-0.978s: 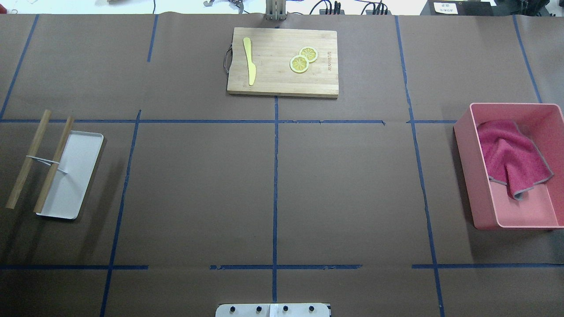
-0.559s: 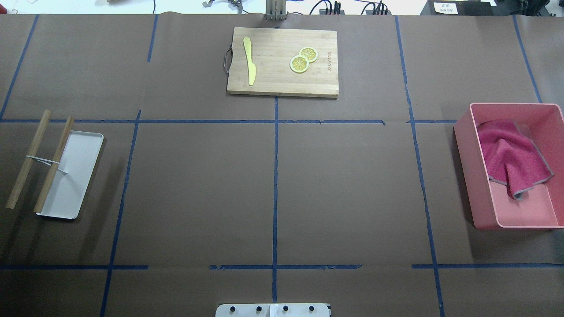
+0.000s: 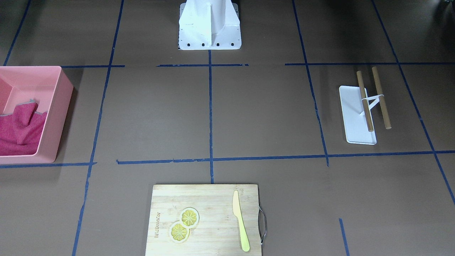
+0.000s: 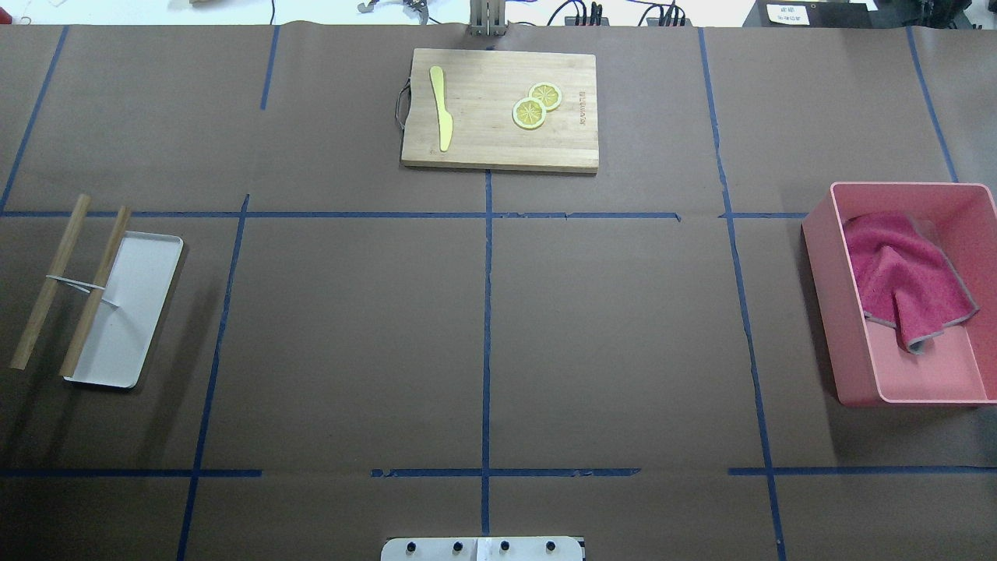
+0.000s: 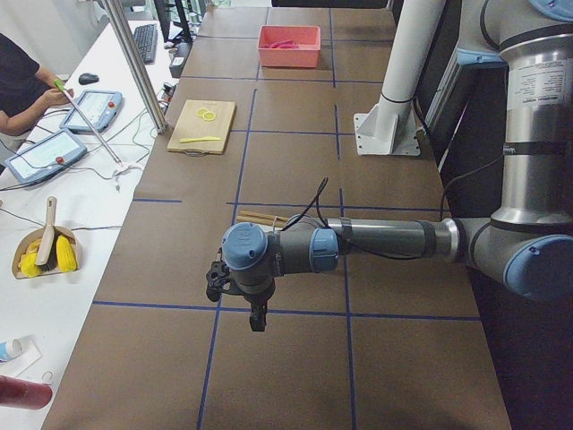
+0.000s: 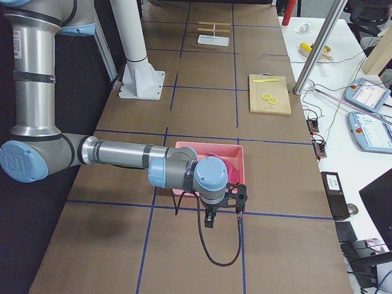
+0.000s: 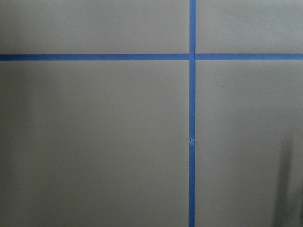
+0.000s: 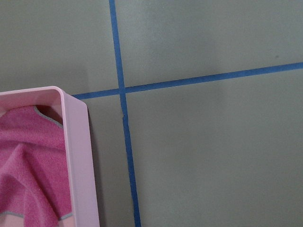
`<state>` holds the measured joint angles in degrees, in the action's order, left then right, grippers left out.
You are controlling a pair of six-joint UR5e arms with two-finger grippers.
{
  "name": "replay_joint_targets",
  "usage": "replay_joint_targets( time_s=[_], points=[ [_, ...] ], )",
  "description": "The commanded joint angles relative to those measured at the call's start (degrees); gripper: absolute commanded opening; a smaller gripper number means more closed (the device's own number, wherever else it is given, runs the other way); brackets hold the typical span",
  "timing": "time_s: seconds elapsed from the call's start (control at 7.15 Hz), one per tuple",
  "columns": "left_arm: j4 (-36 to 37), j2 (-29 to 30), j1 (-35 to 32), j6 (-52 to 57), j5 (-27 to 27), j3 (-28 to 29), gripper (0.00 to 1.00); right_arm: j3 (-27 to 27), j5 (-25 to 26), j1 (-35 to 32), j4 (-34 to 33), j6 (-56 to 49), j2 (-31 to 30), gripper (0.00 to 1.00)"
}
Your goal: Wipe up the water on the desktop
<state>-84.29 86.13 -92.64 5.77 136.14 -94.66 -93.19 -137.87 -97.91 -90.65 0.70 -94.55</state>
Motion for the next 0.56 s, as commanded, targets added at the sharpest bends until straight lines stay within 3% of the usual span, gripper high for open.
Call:
replay_joint_targets(
  time_s=[0.0,0.42],
  points=[
    [0.00,0.00,0.00,-0.06,0.00,0.00,1.00,0.02,-0.03,0.00,0.03,0.00,0.16,1.00],
    [0.00,0.09,-0.09,-0.06,0.00,0.00,1.00,0.37,-0.03,0.00,0.03,0.00,0.25,1.00]
  ],
)
